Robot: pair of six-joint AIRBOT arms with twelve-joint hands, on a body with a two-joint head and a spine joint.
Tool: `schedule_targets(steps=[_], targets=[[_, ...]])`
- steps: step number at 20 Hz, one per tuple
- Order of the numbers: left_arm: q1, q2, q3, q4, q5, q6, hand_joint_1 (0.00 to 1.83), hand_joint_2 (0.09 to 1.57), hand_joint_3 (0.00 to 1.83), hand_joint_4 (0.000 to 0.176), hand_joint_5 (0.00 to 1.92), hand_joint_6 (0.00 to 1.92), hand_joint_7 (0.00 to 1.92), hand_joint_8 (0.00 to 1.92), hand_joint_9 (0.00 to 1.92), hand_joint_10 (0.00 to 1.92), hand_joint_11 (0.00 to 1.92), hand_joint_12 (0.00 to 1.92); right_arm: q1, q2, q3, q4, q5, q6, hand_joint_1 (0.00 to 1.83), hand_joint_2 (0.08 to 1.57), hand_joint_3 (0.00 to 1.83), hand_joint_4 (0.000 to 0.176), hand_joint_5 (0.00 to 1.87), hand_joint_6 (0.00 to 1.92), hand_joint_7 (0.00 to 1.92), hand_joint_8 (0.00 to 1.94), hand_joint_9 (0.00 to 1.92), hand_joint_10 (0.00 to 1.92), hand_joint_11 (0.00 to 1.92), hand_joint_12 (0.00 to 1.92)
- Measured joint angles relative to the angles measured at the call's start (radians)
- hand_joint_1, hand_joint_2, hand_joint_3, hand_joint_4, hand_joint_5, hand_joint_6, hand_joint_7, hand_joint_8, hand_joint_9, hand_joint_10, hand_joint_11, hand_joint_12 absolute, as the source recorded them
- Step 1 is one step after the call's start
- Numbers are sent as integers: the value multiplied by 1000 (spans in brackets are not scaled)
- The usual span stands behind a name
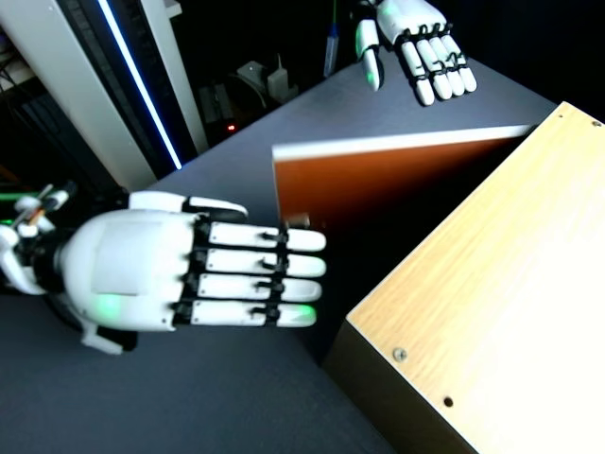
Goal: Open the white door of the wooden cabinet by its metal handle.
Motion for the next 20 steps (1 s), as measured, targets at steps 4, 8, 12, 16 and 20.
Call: schedule_targets(steps=[4,8,12,16,20], targets=[[1,0,-2,3,-3,-2,0,1571,73,0,90,2,35,5,36,6,29,11,-8,6,-26,-13,26,1,275,1499,0,0,64,3,23,2,2,0,8,7],[6,0,-2,3,-3,-3,0,1571,92,0,83,3,19,3,15,3,7,3,-7,16,-45,-40,49,2,304,1475,0,0,59,4,22,3,0,0,48,21],[6,0,-2,3,-4,-3,0,1571,101,0,89,4,23,4,21,4,17,7,-8,19,-56,-107,59,39,127,1464,4,0,101,4,94,5,42,4,122,60],[6,0,-2,3,-5,-3,0,1571,125,0,65,0,1,0,1,0,3,1,-7,19,-64,-156,60,52,129,1461,0,0,109,4,72,10,55,19,172,87],[13,0,-2,-2,-8,-4,0,1571,97,0,51,2,0,0,0,0,0,0,-8,10,-66,-195,60,72,77,1488,3,0,88,0,20,2,30,2,209,121]])
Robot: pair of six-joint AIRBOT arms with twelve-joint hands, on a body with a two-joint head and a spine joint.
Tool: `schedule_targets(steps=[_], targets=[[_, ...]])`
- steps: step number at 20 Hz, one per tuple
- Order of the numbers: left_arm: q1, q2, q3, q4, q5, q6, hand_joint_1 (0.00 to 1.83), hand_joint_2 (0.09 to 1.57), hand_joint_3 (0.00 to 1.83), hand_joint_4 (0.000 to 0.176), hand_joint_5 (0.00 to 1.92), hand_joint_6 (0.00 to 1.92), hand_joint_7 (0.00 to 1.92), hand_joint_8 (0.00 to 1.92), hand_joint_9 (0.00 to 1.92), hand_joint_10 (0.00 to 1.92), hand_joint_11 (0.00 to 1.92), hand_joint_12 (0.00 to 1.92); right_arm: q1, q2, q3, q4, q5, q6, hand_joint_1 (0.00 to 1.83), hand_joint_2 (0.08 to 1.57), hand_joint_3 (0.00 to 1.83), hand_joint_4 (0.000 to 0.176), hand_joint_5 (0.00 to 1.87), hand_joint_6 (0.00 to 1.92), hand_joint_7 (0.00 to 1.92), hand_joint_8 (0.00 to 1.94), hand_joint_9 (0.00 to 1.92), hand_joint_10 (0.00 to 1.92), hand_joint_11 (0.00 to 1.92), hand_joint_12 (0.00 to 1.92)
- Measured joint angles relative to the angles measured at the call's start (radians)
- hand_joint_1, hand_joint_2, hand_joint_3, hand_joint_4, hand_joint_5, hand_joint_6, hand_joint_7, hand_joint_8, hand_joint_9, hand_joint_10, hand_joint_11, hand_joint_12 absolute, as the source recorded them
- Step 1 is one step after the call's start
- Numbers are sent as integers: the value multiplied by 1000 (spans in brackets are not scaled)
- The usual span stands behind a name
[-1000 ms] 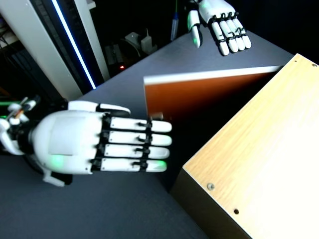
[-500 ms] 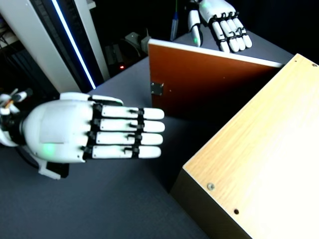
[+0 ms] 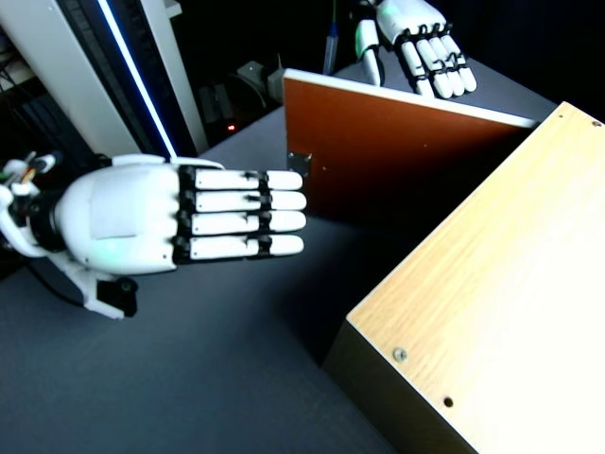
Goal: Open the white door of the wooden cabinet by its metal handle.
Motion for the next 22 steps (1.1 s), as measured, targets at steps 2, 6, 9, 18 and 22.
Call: schedule_targets(steps=[2,6,9,18,22], targets=[[0,0,0,-1,-3,0,0,1571,143,0,77,9,0,0,0,0,0,0,0,-13,0,-30,0,16,154,1482,0,0,93,1,44,7,38,5,265,161],[14,2,-4,-6,-12,-3,0,1571,152,0,65,0,18,4,15,5,25,11,0,-47,6,-57,1,24,260,1487,0,0,40,1,35,4,13,2,53,85],[16,3,-4,-12,-19,-3,0,1571,76,0,47,0,10,0,10,1,18,8,0,-80,18,-73,-1,46,307,1483,0,0,78,8,92,14,31,7,42,81],[27,8,-14,-29,-23,-4,0,1423,0,0,49,18,0,0,0,0,0,0,11,-152,33,-123,-4,71,337,1456,0,0,106,5,80,4,15,6,26,87],[35,11,-17,-25,-26,-6,243,1428,0,0,6,1,0,0,0,0,0,0,38,-185,37,-161,-16,83,299,1449,7,0,87,3,79,2,0,0,0,36]])
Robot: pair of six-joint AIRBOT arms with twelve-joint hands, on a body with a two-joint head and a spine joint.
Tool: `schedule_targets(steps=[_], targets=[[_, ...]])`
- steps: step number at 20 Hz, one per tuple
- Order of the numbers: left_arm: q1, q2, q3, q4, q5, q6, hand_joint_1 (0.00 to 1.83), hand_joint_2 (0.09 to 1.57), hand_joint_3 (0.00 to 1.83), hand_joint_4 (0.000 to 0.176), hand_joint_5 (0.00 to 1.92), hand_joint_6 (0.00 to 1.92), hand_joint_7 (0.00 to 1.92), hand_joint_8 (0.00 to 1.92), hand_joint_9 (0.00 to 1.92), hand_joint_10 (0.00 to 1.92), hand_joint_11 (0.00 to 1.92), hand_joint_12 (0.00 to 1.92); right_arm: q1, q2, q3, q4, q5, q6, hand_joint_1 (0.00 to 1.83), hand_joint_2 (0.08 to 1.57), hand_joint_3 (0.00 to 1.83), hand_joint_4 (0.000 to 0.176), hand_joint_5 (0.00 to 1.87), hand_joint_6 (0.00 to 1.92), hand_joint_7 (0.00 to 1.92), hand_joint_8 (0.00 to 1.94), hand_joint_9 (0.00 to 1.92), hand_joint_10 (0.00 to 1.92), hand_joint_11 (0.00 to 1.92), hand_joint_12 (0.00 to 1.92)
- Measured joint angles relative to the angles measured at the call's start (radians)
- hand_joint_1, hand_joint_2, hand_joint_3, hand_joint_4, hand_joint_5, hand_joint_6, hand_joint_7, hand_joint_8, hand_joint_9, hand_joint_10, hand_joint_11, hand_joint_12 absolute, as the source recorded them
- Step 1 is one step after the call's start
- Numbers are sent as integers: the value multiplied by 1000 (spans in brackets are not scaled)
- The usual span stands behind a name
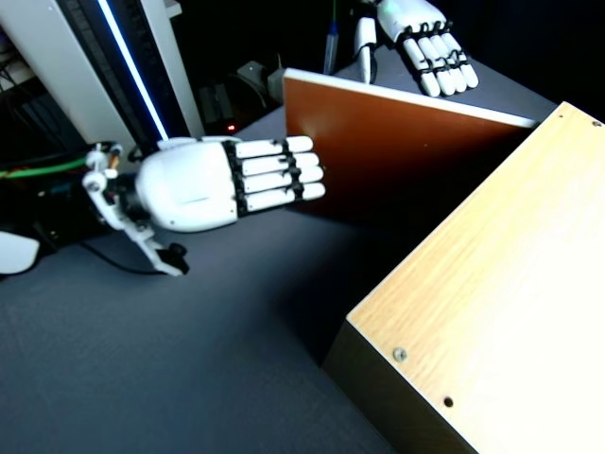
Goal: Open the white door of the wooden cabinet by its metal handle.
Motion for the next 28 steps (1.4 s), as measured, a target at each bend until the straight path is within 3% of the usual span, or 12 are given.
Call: schedule_targets(steps=[4,8,12,14,15,17,19,20,22,25,26,28], targets=[[4,2,0,-11,0,0,139,1242,0,0,0,0,0,0,0,0,0,0,10,-14,3,-10,-8,5,471,1427,0,0,110,2,69,1,0,0,13,17],[4,2,0,-4,0,0,0,1563,174,0,61,17,12,3,0,0,0,0,10,-16,3,-13,-8,8,453,1422,1,0,72,0,72,0,0,0,0,0],[4,2,0,-5,0,0,143,1571,350,0,108,7,35,7,4,1,0,0,29,-40,8,-23,-8,10,565,1367,0,0,169,14,153,9,65,4,62,24],[7,2,0,-13,-1,1,5,1571,335,0,119,1,59,1,27,1,43,29,71,-87,32,-61,-20,14,589,1349,0,0,137,2,97,0,33,0,68,27],[7,2,0,-16,1,0,0,1571,312,0,186,3,126,3,96,7,90,75,91,-110,28,-59,-24,19,652,1309,0,0,155,8,102,5,62,11,111,46],[7,2,0,-1,-5,0,0,1571,208,0,211,0,152,3,126,2,11,481,100,-119,22,-104,-6,23,801,1259,0,0,183,5,78,1,64,3,118,55],[7,2,0,-17,-4,0,0,1571,139,0,157,4,87,6,60,6,0,316,109,-134,22,-102,-11,24,850,1291,9,0,202,4,111,8,96,9,130,68],[7,2,0,-19,-5,0,0,1571,115,0,164,1,109,3,89,3,2,442,116,-135,23,-106,-14,25,656,1368,11,0,213,2,156,8,118,7,126,74],[7,2,0,-10,-6,0,0,1571,67,0,151,4,105,5,91,3,0,455,116,-136,27,-95,-11,26,598,1371,4,0,201,2,159,3,104,2,115,75],[7,2,0,-6,-6,0,0,1571,143,0,195,6,150,5,140,6,0,512,116,-138,26,-113,-13,35,821,1277,0,0,253,5,189,4,144,6,154,112],[7,2,0,-10,-6,0,0,1571,177,0,174,6,130,7,111,10,0,396,116,-139,26,-113,-14,35,896,1254,0,0,257,3,182,3,153,6,157,121],[7,2,0,-12,-7,0,0,1571,210,0,162,1,115,1,94,2,0,311,116,-139,26,-113,-16,35,774,1288,4,0,230,2,162,5,133,5,135,123]])
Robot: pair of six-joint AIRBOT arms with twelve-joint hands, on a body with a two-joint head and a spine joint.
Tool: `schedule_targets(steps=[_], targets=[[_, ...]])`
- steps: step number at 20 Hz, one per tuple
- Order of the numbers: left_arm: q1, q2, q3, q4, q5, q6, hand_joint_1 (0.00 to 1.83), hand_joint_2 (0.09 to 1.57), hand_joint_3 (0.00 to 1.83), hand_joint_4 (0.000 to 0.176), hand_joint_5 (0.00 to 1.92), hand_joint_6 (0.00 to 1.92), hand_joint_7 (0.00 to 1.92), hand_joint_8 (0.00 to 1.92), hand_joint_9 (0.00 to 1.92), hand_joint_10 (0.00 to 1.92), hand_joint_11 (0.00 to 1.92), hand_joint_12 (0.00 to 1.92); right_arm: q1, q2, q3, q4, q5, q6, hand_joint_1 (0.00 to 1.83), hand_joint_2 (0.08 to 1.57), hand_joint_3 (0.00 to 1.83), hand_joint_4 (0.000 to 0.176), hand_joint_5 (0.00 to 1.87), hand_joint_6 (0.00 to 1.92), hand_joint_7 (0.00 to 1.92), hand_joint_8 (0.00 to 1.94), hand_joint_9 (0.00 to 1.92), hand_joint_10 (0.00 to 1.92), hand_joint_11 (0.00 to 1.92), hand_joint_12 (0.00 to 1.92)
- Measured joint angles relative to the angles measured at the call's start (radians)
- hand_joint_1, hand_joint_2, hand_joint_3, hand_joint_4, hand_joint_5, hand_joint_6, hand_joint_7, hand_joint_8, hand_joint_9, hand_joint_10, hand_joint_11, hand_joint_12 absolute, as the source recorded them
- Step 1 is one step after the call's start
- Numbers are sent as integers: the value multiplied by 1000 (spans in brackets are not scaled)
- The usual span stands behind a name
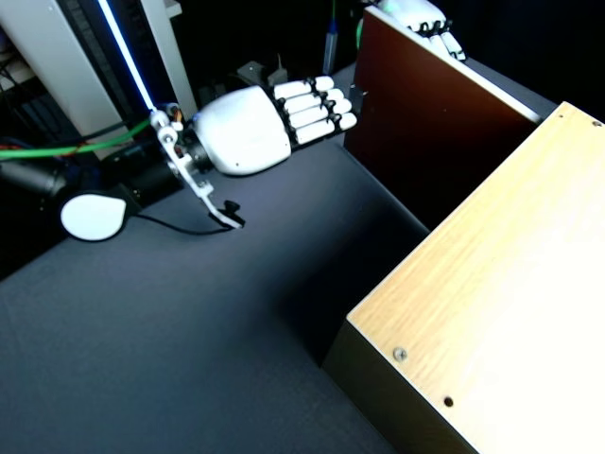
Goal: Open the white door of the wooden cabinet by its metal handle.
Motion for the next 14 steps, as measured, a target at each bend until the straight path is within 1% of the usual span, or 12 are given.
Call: schedule_targets(steps=[2,3,5,6,7,8,9,10,11,12,13,14], targets=[[0,0,0,1,0,0,0,1571,149,0,143,6,92,3,74,4,0,227,0,0,0,0,0,0,806,1317,8,0,206,1,141,2,107,3,93,114],[0,0,0,1,0,0,0,1571,176,0,158,1,114,0,98,0,0,282,0,-3,0,1,0,0,818,1334,13,0,217,7,158,10,124,11,122,129],[0,0,0,1,-1,0,0,1571,167,0,139,0,100,0,96,0,14,386,3,-10,0,-6,-2,1,665,1354,13,0,171,2,147,2,90,2,95,125],[0,0,0,1,0,0,0,1571,225,0,202,2,156,1,141,0,2,507,5,-11,0,-12,-3,2,627,1353,8,0,194,10,182,11,99,5,92,127],[0,0,0,1,0,0,0,1571,256,0,170,5,126,4,98,5,0,387,6,-11,0,-10,-1,2,587,1367,10,0,197,7,200,12,98,3,78,121],[0,0,0,0,0,0,0,1571,254,0,78,13,24,0,19,0,0,77,7,-11,0,-6,-1,2,520,1412,20,0,119,1,110,2,37,0,17,95],[0,0,0,0,0,0,0,1570,107,0,65,5,4,0,3,0,0,15,7,-11,0,-2,-1,2,472,1433,18,0,56,0,58,3,7,0,3,58],[0,0,0,1,-1,0,136,1377,0,0,12,0,0,0,0,0,0,2,7,-11,0,0,-2,3,492,1439,11,0,21,0,29,1,1,0,0,11],[0,0,0,0,-2,0,128,1332,0,0,2,0,0,0,0,0,7,3,7,-11,0,8,-1,3,299,1483,24,0,10,0,14,2,0,0,0,1],[0,0,0,-3,-2,0,132,1447,15,0,0,0,0,0,0,0,1,0,7,-8,1,24,-1,3,277,1482,13,0,24,4,24,4,0,0,0,0],[0,0,0,-3,-2,0,26,1501,29,0,26,8,7,2,27,9,45,20,7,0,3,37,-1,3,265,1465,3,0,18,0,4,0,0,0,0,0],[0,0,0,2,-2,0,4,1495,11,0,101,9,84,7,138,22,165,79,7,15,3,49,-2,3,312,1453,0,0,33,4,15,4,0,0,0,0]])
